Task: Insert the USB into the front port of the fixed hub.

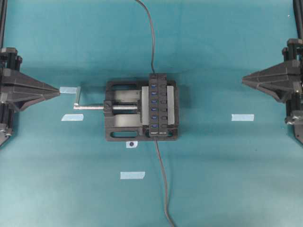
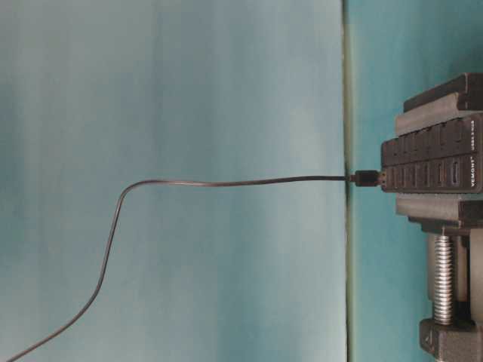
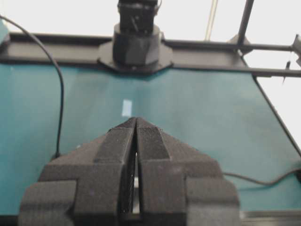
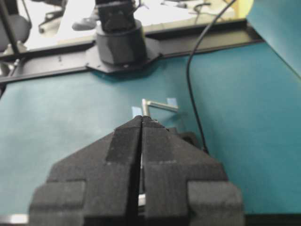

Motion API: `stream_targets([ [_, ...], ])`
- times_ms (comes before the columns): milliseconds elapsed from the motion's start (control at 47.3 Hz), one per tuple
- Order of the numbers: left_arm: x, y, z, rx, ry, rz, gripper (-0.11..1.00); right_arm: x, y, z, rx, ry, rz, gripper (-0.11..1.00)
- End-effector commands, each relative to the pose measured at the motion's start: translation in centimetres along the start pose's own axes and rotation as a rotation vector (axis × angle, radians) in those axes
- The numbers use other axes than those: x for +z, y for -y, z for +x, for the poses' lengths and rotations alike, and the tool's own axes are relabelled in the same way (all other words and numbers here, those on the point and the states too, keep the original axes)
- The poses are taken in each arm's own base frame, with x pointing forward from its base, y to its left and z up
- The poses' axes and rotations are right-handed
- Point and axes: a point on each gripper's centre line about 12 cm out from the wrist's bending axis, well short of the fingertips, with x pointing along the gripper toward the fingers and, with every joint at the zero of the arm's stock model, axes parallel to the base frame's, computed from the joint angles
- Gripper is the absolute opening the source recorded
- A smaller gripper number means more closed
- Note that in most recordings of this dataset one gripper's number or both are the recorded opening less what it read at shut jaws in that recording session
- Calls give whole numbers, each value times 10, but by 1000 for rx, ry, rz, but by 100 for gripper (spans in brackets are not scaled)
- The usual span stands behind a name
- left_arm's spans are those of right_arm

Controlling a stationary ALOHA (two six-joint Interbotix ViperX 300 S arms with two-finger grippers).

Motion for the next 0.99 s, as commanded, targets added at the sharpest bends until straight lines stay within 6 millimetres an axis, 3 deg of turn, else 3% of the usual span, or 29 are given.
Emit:
stream_targets([
  [0,12,1,2,-3,8,8,0,1,2,2,-12,-20,14,-3],
  [275,3,1,2,2,-84,2,0,-5,6,2,-51,-206,24,-3],
  [549,-2,0,5,6,-130,3,0,-1,9,4,-68,-237,15,-3],
  [972,-9,0,19,11,-257,11,0,-13,23,31,-130,-378,5,-3],
])
